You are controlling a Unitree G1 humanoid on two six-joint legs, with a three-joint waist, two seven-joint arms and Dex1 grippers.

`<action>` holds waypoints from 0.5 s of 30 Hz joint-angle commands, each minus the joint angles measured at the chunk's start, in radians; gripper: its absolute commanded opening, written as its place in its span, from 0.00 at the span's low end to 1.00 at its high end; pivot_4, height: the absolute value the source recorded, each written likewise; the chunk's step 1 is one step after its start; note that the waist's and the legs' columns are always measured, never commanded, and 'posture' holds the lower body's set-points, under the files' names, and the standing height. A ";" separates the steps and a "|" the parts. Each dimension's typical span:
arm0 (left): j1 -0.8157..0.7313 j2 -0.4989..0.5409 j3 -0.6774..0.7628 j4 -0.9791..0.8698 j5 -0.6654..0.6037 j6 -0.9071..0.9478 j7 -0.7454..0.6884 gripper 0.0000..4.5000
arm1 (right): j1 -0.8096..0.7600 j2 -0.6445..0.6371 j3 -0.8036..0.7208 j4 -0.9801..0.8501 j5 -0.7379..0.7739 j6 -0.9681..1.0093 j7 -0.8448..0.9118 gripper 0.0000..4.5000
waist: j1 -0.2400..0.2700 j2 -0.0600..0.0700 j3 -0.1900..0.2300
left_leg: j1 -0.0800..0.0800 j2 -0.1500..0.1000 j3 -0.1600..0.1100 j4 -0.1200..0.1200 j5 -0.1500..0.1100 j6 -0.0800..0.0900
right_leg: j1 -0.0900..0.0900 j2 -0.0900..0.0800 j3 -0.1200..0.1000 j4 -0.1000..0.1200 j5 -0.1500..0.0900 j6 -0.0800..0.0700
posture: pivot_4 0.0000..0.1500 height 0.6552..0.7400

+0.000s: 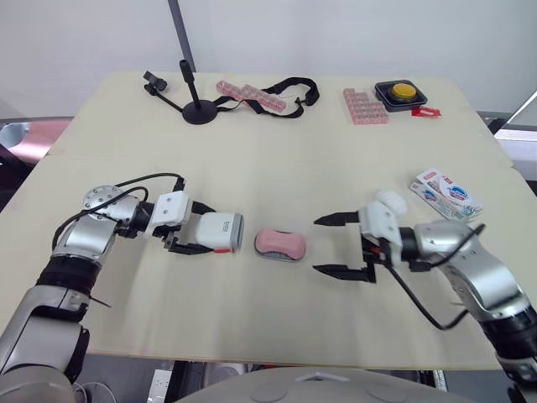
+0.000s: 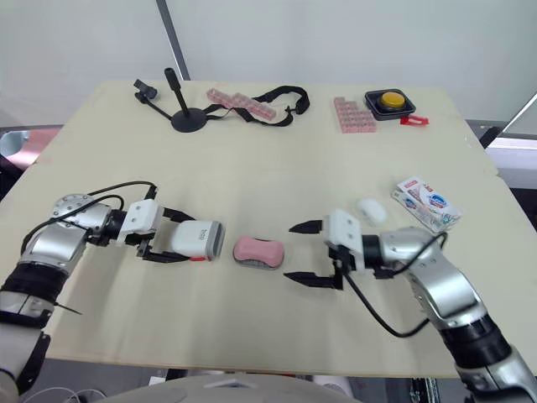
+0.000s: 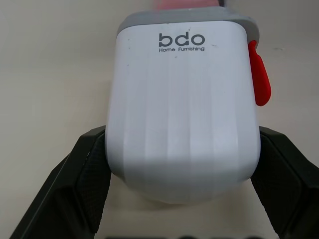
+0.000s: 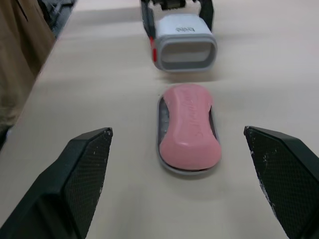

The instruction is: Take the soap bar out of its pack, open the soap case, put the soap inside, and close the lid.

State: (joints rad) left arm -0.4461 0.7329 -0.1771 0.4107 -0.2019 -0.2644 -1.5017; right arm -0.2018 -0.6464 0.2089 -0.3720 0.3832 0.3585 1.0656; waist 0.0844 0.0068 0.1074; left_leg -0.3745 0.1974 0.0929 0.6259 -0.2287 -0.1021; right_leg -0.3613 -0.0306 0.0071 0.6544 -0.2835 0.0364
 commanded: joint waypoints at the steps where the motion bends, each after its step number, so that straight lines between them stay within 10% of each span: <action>1: 0.027 0.023 0.037 -0.049 -0.031 0.004 -0.004 0.76 | -0.079 0.037 0.083 -0.053 -0.053 0.098 -0.072 1.00 | -0.004 0.000 0.000 | 0.000 0.000 0.000 0.000 0.000 0.000 | 0.000 0.000 0.000 0.000 0.000 0.000 | 1.00 1.00; 15: 0.071 0.016 0.040 -0.119 -0.029 0.043 0.024 0.76 | -0.242 0.165 0.269 0.048 -0.211 0.241 -0.176 1.00 | -0.006 0.000 0.000 | 0.000 0.000 0.000 -0.001 0.000 -0.001 | -0.001 0.001 0.000 0.001 0.000 0.000 | 1.00 1.00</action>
State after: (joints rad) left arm -0.3788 0.7399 -0.1638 0.3220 -0.2068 -0.2235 -1.4798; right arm -0.4294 -0.4816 0.4752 -0.3125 0.1801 0.5893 0.8955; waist 0.0782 0.0071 0.1076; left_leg -0.3743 0.1976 0.0932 0.6246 -0.2285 -0.1034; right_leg -0.3622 -0.0298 0.0074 0.6554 -0.2835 0.0363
